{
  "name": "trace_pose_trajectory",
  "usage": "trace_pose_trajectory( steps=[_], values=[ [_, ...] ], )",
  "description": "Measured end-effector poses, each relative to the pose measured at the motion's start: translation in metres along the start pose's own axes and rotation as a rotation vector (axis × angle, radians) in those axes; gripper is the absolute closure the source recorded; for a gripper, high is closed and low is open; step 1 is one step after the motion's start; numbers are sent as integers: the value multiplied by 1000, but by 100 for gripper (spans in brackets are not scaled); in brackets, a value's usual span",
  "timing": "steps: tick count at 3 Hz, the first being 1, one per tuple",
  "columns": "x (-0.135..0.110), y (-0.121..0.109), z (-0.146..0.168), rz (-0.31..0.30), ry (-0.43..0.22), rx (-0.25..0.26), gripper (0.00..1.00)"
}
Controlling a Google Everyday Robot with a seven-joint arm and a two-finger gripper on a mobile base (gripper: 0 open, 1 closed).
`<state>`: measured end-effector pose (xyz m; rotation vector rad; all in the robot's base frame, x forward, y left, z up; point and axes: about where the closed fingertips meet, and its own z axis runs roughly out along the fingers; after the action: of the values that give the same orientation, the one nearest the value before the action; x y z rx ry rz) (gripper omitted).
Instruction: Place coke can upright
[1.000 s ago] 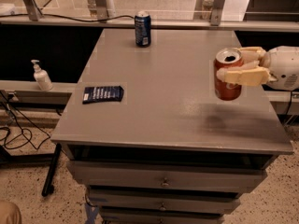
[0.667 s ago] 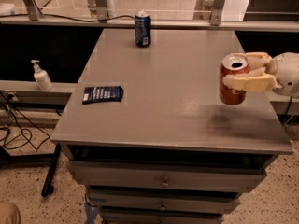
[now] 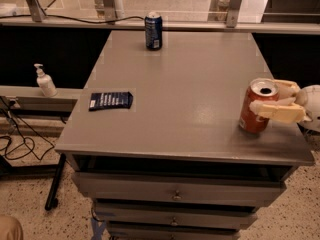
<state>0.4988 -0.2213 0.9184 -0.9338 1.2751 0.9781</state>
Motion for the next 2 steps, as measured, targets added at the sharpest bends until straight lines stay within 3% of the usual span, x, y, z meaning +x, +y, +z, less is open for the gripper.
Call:
trace_pose_trajectory(
  steps=[1, 2],
  values=[
    [10, 5, -8, 43, -28, 11, 84],
    [14, 7, -11, 61, -39, 16, 61]
  ],
)
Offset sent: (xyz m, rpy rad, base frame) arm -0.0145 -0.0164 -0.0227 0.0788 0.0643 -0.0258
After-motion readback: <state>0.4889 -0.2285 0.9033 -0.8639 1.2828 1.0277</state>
